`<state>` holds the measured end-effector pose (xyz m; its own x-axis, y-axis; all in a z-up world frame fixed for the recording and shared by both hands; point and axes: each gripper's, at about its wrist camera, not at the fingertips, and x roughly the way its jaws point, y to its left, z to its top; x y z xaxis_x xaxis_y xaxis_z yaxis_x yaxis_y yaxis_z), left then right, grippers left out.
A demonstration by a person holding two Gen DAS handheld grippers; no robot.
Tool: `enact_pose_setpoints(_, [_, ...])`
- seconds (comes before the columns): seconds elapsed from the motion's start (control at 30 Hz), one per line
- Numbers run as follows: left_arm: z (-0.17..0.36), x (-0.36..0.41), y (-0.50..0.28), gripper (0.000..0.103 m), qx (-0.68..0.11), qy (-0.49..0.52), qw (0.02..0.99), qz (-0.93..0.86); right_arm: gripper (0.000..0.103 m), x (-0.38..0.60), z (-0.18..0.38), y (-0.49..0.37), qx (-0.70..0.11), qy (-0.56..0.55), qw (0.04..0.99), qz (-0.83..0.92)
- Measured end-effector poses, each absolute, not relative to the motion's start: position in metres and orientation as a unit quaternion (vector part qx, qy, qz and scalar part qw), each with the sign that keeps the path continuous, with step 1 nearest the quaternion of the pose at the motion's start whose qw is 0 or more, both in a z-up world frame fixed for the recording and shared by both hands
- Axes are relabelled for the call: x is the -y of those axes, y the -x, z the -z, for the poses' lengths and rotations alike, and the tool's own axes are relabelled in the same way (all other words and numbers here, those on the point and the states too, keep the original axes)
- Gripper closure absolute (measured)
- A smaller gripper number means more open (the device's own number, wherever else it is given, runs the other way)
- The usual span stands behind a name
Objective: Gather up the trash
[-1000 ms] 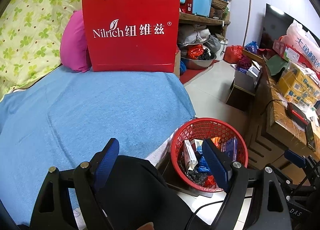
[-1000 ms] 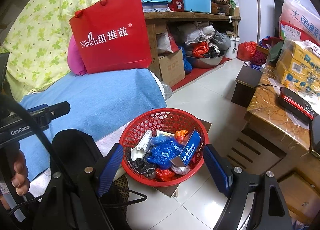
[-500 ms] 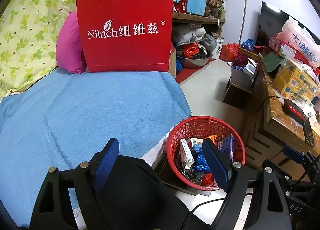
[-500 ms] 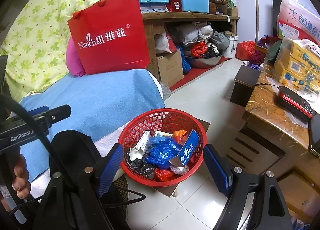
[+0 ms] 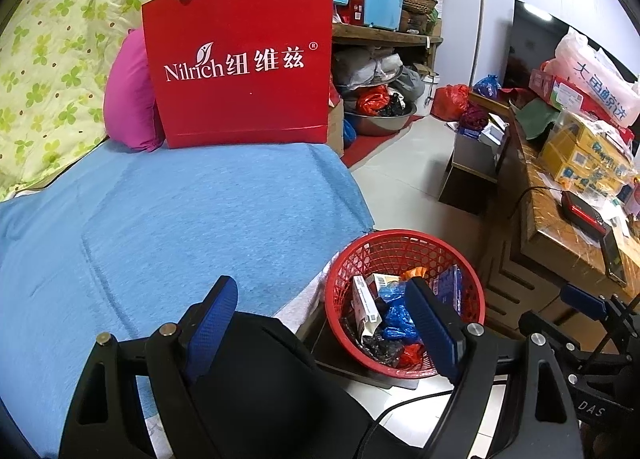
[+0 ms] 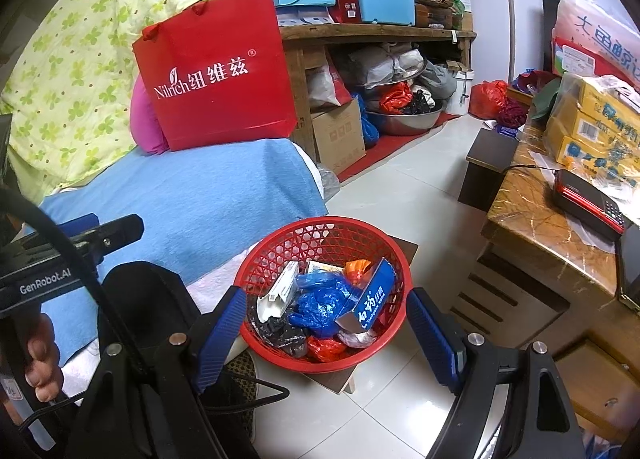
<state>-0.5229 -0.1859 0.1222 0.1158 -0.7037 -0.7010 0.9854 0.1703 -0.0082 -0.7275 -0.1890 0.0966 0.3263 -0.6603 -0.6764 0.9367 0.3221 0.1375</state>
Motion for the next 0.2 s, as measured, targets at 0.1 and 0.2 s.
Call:
enact_pose_setpoints(0.1, [-0.1226, 0.1851, 0.5249, 0.016, -0.289, -0.24, 0.704, 0.603, 0.019, 0.1885, -0.0969, 0.7276, -0.261, -0.265, 0.77, 0.519])
enact_pose_setpoints(0.2, [-0.122, 0.1856, 0.5278, 0.016, -0.289, -0.242, 0.7, 0.606, 0.019, 0.1862, -0.0979, 0.7289, -0.26, -0.266, 0.768, 0.522])
